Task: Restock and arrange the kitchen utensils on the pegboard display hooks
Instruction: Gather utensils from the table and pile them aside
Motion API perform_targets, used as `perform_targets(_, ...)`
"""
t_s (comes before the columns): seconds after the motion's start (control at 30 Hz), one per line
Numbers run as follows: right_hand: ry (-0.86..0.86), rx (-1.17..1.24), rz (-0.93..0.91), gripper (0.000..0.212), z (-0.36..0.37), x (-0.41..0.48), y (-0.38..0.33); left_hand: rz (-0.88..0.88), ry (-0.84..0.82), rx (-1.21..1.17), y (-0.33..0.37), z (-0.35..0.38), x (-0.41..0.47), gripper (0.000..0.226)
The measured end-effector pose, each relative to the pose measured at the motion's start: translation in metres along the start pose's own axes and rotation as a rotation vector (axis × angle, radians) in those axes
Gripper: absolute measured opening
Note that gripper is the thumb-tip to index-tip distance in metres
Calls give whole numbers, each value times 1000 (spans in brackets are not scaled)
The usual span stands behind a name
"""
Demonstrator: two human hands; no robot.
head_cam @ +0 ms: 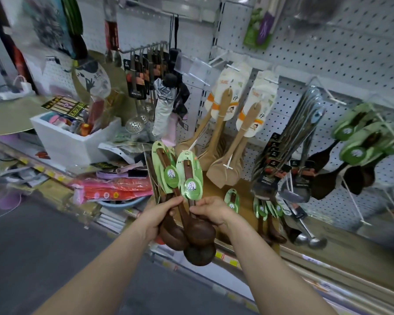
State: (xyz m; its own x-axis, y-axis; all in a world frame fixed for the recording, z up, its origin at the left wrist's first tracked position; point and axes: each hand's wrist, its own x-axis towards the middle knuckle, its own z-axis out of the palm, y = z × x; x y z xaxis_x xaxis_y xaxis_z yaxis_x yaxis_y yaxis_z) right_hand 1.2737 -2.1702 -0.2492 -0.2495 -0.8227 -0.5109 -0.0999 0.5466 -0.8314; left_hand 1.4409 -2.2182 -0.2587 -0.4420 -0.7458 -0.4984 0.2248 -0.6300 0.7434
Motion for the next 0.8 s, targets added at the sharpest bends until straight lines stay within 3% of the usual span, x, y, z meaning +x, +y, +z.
perform_targets(0.13,130,25,-30,60,-26,-16,-9,-5,-91,55,15,33,-9,31)
perform_targets(0.23,126,36,-103,79,-51,-35,-15,-41,-176,112,17,52,-7,40)
perform_targets(0.4,199,331,-147,41,-85,-81,-20,3,-295,208,5,93,-6,45)
perform_targets(0.5,359,376,-161,38,-107,-107,-12,-20,-400,305,-11,122,-10,47)
perform_targets(0.7,493,487,-204,39,-157,-147,8,63,-546,424,-34,179,-18,73)
perform_targets(0.8,535,543,-228,36,-182,-165,19,91,-571,461,-47,212,-22,56)
